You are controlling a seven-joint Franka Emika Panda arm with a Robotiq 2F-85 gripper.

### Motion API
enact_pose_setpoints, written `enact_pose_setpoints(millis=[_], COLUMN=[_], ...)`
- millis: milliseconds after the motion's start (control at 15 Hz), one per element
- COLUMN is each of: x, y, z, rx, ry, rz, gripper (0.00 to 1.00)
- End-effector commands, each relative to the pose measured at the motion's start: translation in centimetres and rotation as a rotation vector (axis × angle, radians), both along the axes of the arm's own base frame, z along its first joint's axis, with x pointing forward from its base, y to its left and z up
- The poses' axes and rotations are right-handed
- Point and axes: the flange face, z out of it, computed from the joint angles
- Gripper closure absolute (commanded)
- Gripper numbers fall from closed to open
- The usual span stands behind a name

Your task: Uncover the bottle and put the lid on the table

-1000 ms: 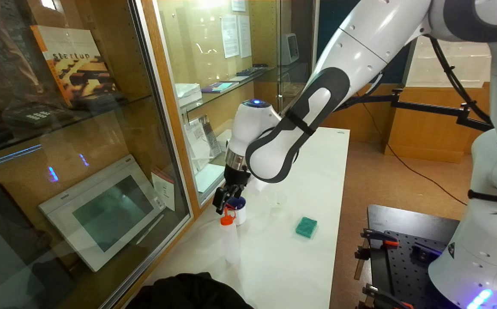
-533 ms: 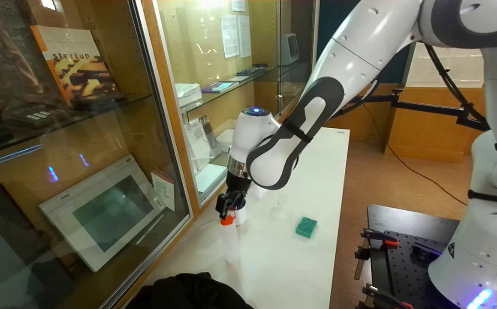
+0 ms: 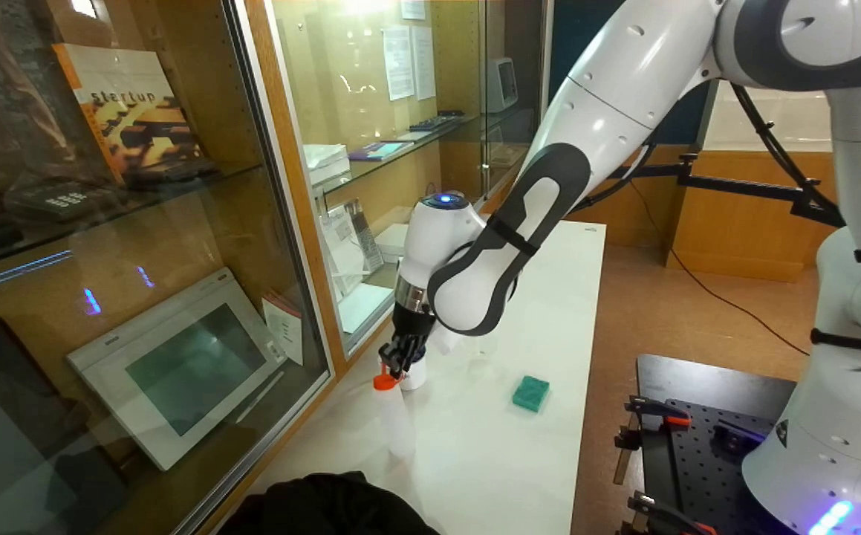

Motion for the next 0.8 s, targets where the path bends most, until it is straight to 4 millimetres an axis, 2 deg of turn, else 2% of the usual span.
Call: enact_pose_setpoints(millis=[0,400,733], x=[-0.2,-1.4,-4.8], y=[0.3,1.2,1.9], z=[0.3,1.9,5.4], rx=[0.002,-0.009,-0.019], ry=[-0.032,-0.086,-0.195], rz=[-0.013,0.005,0.006], gripper=[1.0,0.99,0.99])
